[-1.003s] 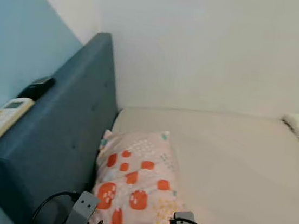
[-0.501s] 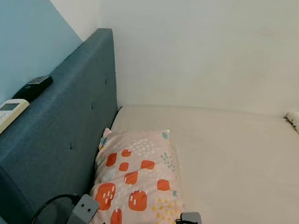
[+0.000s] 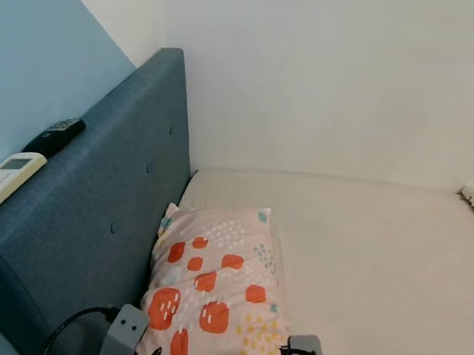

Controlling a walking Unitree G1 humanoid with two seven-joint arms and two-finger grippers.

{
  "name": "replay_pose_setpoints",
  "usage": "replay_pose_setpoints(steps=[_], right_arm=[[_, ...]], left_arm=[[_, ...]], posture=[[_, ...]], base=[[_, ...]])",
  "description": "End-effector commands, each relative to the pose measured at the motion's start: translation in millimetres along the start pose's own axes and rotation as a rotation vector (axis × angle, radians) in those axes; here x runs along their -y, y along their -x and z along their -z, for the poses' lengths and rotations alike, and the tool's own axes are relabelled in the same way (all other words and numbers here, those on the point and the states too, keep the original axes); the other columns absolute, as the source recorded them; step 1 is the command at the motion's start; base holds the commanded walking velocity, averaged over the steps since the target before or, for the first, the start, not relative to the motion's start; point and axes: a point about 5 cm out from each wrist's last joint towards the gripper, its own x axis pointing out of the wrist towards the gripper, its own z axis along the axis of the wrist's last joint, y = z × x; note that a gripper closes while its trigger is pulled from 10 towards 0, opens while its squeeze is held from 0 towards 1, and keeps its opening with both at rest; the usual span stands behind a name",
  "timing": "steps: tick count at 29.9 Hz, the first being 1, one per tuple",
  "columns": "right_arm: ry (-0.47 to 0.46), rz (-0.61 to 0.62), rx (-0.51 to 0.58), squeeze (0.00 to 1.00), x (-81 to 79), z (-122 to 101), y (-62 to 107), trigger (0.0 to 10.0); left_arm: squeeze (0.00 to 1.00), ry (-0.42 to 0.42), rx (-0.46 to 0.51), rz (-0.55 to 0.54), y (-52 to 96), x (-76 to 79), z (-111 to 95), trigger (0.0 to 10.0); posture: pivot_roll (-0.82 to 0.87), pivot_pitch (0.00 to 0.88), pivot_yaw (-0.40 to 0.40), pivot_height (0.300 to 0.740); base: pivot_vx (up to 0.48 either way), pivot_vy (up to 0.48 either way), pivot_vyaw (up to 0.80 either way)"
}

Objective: Clean up the room

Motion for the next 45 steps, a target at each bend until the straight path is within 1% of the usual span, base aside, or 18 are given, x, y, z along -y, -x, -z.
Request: replay_pose_setpoints(steps=[1,4,7,8,13,19,23,28,30,34,41,45], right_arm=[[-0.022,-0.007,-0.008,0.00,-3.8,0.7,-0.2,10.0],[-0.022,-0.010,-0.007,0.00,-5.0,-0.7,-1.5,10.0],[-0.018,-0.014,-0.006,0.00,-5.8,-1.3,-1.8,10.0],[-0.017,-0.016,-0.006,0.00,-5.8,-1.6,-1.8,10.0],[-0.013,-0.026,-0.011,0.00,-5.8,-2.8,-2.3,10.0],[-0.012,-0.052,-0.020,0.00,-8.0,-4.1,-3.9,10.0],[-0.005,-0.071,-0.022,0.00,-11.1,-6.9,-6.8,10.0],[0.005,-0.081,-0.021,0.00,-12.1,-10.4,-9.3,10.0],[0.008,-0.081,-0.016,0.00,-11.7,-12.1,-10.0,10.0],[0.010,-0.082,-0.011,0.00,-11.3,-13.7,-10.8,10.0],[0.012,-0.086,-0.009,0.00,-11.7,-13.8,-10.6,10.0],[0.034,-0.109,-0.019,0.00,-12.2,-10.1,-7.8,10.0]], left_arm=[[0.00,0.000,-0.011,-0.008,1.3,-2.3,2.0,10.0],[0.00,-0.008,-0.019,0.001,0.7,-0.7,2.4,10.0],[0.00,0.013,-0.019,-0.006,0.5,-0.1,2.7,10.0],[0.00,0.060,-0.035,-0.018,-0.4,-0.6,4.0,10.0],[0.00,0.028,-0.029,-0.031,-1.9,-1.7,1.4,10.0],[0.00,0.024,-0.028,-0.029,-3.0,-2.4,-0.1,10.0],[0.00,-0.009,-0.036,-0.014,-4.1,-3.2,-0.9,10.0],[0.00,-0.031,-0.044,-0.016,-5.9,-5.2,-2.6,10.0],[0.00,-0.014,-0.042,-0.017,-7.1,-5.7,-3.9,10.0],[0.00,0.012,0.003,-0.005,-8.4,-4.3,-9.4,10.0],[0.00,-0.008,0.001,-0.009,-7.4,-3.5,-8.4,10.0],[0.00,-0.007,0.001,-0.005,-3.8,-2.5,-4.7,10.0]], posture=[[0.00,0.003,0.026,0.740],[0.00,0.000,0.025,0.740],[0.00,0.000,0.024,0.740],[0.00,0.000,0.024,0.740],[-0.01,0.000,0.019,0.740],[0.00,0.000,0.017,0.740],[0.00,0.000,0.019,0.740],[0.00,0.000,0.020,0.740],[0.00,0.000,0.018,0.740],[0.00,0.000,0.018,0.740],[0.00,0.000,0.020,0.740],[0.00,0.002,0.021,0.740]], base=[[0.000,0.000,0.00],[0.000,-0.470,0.00],[0.000,-0.480,0.00],[0.000,0.000,0.00],[0.000,0.000,0.00],[0.000,0.000,0.00],[0.000,0.000,0.00],[0.000,0.000,0.00],[0.000,0.000,0.00],[0.000,0.480,0.00],[0.000,0.069,0.00],[0.000,0.000,0.00]])
